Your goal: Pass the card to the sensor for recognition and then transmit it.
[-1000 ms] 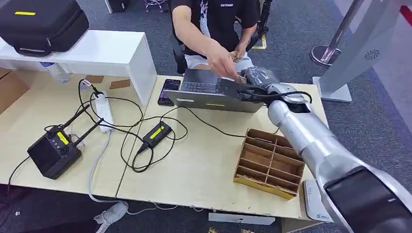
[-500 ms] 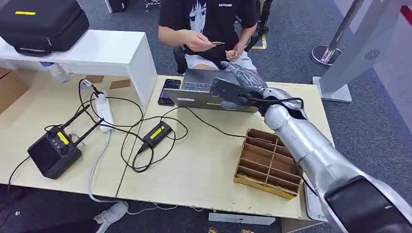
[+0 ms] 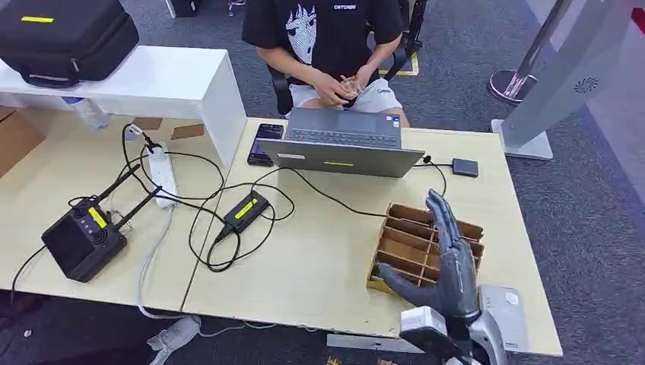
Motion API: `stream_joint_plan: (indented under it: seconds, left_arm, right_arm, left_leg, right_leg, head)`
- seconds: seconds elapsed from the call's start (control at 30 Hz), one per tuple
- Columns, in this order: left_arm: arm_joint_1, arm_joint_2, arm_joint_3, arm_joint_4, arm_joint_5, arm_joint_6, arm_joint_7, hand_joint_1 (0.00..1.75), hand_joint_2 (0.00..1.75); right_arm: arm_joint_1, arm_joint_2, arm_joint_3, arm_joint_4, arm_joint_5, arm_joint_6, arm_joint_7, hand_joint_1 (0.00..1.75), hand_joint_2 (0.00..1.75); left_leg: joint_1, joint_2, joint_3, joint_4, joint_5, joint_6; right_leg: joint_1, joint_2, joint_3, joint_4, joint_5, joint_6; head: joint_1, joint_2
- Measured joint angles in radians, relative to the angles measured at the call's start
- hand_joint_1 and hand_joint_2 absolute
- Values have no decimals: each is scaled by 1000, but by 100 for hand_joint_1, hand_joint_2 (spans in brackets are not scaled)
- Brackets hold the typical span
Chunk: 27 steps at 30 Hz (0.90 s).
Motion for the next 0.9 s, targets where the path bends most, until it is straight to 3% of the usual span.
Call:
stream_joint_plan:
  seconds: [0.23, 0.4, 0.47, 0.53, 0.6, 0.73, 0.9]
  left_arm:
    - [0, -6, 24, 0, 15, 13, 0, 0, 175]
    - [0, -9, 28, 0, 10, 13, -5, 0, 175]
    - [0, -9, 28, 0, 4, 13, -5, 0, 175]
    - [-1, -9, 28, 0, 0, 11, -5, 0, 175]
    - [-1, -9, 28, 0, -3, 6, -5, 0, 175]
    - [-1, -9, 28, 0, -6, 5, -5, 0, 175]
    - [-3, -9, 28, 0, -14, 2, -6, 0, 175]
  right_arm:
    - [212, -2, -111, -117, -24, -13, 6, 0, 175]
    - [286, -3, -195, -151, 218, -31, 99, 0, 175]
    - [305, -3, -220, -154, 350, -35, 168, 0, 175]
    - [320, -10, -240, -154, 502, -6, 252, 0, 175]
    - [329, -31, -245, -147, 573, 29, 307, 0, 175]
    - [336, -53, -249, -139, 599, 53, 332, 0, 175]
    - [325, -127, -216, -100, 635, 187, 456, 0, 175]
  left_leg:
    - [0, 2, 0, 0, -1, 1]
    - [0, 2, 1, 0, -1, 1]
    - [0, 2, 1, 0, -1, 1]
    - [0, 2, 1, 0, -1, 1]
    - [-1, 2, 1, 0, -1, 1]
    - [-1, 2, 1, 0, -1, 1]
    - [-1, 2, 1, 0, -1, 1]
  right_leg:
    - [0, 0, 0, 0, -1, -1]
    - [0, 0, 1, 0, -1, -1]
    - [0, 0, 1, 0, -1, -1]
    - [0, 0, 1, 0, -1, -1]
    - [-1, 0, 1, 0, -1, -1]
    - [-1, 0, 1, 0, -1, -1]
    - [-1, 0, 2, 0, -1, -1]
  head:
    - [0, 0]
    - [0, 0]
    - [0, 0]
    - [0, 0]
    - [0, 0]
    - [0, 0]
    - [0, 0]
